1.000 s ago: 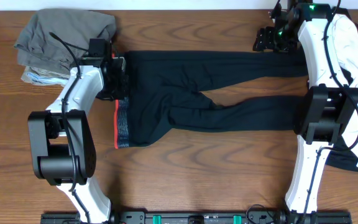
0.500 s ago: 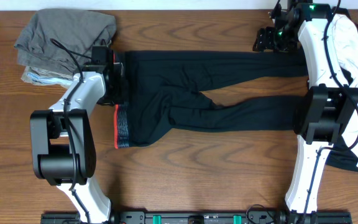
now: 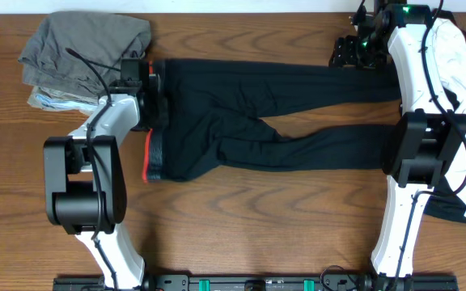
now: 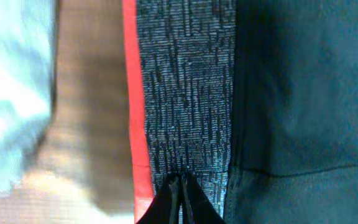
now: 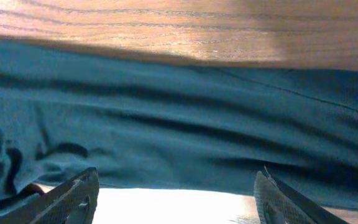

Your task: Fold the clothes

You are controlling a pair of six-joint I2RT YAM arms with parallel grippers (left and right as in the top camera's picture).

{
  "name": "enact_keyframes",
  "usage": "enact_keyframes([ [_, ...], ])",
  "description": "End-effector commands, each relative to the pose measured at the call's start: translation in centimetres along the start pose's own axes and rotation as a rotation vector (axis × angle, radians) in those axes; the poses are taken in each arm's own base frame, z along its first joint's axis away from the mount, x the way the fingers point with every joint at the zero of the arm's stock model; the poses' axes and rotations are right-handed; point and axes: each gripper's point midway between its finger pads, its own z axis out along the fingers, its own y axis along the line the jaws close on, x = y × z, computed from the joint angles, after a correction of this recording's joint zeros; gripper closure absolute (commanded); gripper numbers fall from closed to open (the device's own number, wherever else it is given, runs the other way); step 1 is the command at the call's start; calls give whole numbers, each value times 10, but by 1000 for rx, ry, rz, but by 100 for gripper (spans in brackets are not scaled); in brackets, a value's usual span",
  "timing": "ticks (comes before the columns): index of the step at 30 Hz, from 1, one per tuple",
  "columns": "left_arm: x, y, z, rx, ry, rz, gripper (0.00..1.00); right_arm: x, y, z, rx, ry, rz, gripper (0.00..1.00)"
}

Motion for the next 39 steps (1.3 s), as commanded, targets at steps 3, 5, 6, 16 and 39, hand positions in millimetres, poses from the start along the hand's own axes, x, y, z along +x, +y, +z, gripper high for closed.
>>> enact_keyframes([
  [3, 16, 24, 33, -95, 43, -22, 94, -4, -4, 0, 4, -10, 0, 22],
  [5, 8, 35, 33, -134, 12, -32, 94, -4, -4, 0, 5, -10, 1, 21],
  [6, 5, 40, 32, -142, -2, -41, 94, -4, -4, 0, 4, -10, 1, 21],
  [16, 1, 89, 27, -177, -27, -147, 94, -5, -4, 0, 4, -11, 1, 20],
  [39, -25, 56, -45, -121, -56, -149, 60, 44, -90, -110, 194, 33, 302, 10],
])
